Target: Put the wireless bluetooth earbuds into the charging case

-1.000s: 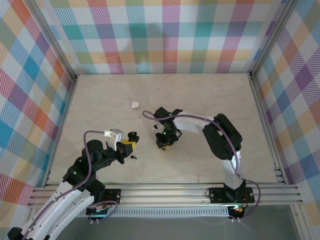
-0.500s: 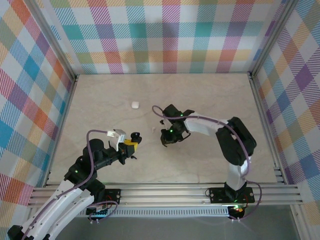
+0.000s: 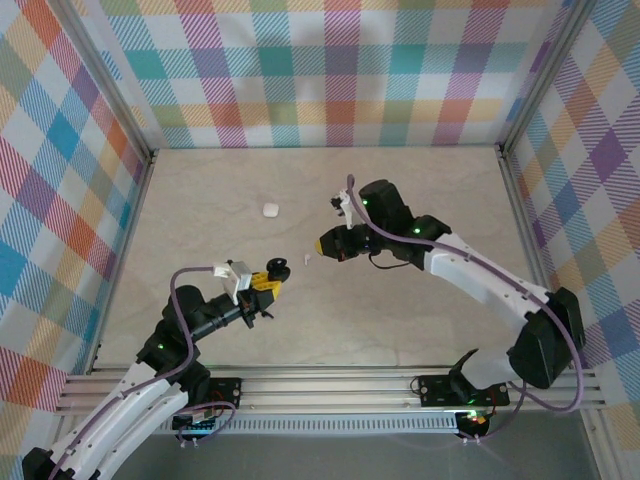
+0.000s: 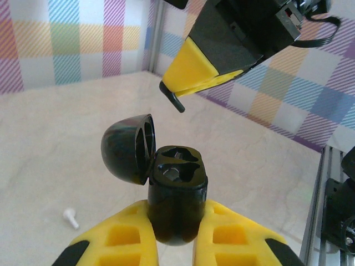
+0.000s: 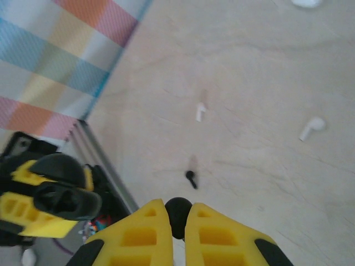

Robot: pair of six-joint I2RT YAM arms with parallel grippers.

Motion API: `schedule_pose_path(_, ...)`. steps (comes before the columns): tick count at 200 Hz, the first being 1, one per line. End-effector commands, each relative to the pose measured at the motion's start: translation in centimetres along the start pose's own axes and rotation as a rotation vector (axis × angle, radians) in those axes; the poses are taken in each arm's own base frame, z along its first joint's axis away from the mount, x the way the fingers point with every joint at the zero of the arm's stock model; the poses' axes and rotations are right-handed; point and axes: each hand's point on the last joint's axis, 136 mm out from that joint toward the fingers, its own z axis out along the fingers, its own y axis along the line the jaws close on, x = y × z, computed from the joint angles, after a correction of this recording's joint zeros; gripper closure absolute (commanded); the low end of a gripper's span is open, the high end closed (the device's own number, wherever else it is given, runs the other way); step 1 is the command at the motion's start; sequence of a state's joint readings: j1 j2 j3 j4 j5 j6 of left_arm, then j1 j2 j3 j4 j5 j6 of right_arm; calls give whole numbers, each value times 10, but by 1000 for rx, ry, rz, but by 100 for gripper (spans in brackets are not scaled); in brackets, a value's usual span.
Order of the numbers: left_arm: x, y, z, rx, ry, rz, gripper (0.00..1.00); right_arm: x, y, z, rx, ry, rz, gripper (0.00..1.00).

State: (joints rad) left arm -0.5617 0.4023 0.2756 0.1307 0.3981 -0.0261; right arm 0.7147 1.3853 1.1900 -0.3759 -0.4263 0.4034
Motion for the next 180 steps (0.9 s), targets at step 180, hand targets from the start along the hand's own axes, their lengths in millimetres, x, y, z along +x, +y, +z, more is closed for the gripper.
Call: schedule_pose_path(180, -81, -33, 2, 178, -252, 21, 100, -20, 127, -33, -472, -259, -417, 93)
